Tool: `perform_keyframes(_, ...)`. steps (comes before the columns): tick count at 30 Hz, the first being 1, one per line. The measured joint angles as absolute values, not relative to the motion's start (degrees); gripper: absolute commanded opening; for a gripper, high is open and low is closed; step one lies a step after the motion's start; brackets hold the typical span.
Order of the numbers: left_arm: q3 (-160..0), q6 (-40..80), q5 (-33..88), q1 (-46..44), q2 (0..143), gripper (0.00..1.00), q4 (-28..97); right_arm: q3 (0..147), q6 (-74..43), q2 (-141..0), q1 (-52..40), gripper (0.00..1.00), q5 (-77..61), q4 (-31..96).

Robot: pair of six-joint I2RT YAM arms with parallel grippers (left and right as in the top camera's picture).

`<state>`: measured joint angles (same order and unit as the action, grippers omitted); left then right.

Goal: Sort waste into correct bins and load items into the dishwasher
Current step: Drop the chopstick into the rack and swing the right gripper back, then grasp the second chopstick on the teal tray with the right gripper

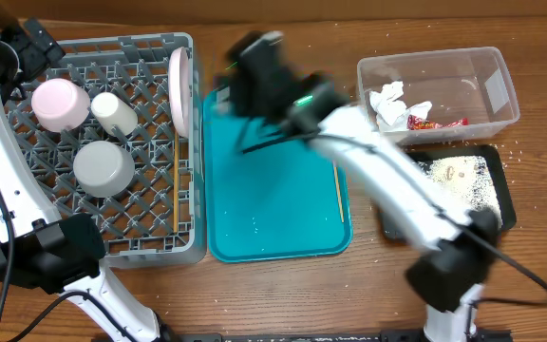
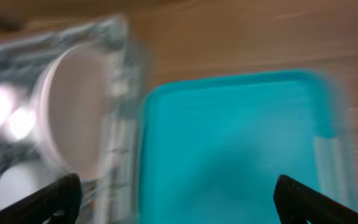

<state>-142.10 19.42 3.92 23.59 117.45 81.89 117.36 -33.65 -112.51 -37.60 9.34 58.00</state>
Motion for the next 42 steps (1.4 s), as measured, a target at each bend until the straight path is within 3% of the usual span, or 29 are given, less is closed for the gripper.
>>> perform_keyframes(7, -142.10, 19.42, 3.95, 23.59, 117.45, 1.00, 81.89, 117.64, -34.17, -110.21, -23.20, 0.73, 11.35, 72.60)
perform_keyframes(21, -142.10, 19.42, 3.92, 23.59, 117.45, 1.00, 81.89, 97.06, -30.44, -116.84, -21.96, 0.64, -0.21, 60.62)
perform_keyframes(32, -142.10, 19.42, 3.92, 23.59, 117.45, 1.00, 81.89, 94.48, -30.11, -119.59, -23.99, 0.55, -1.23, 59.11)
perform_keyframes(42, -142.10, 19.42, 3.92, 23.59, 117.45, 1.00, 81.89, 94.37, -30.70, -123.39, -28.84, 0.56, 4.95, 59.40)
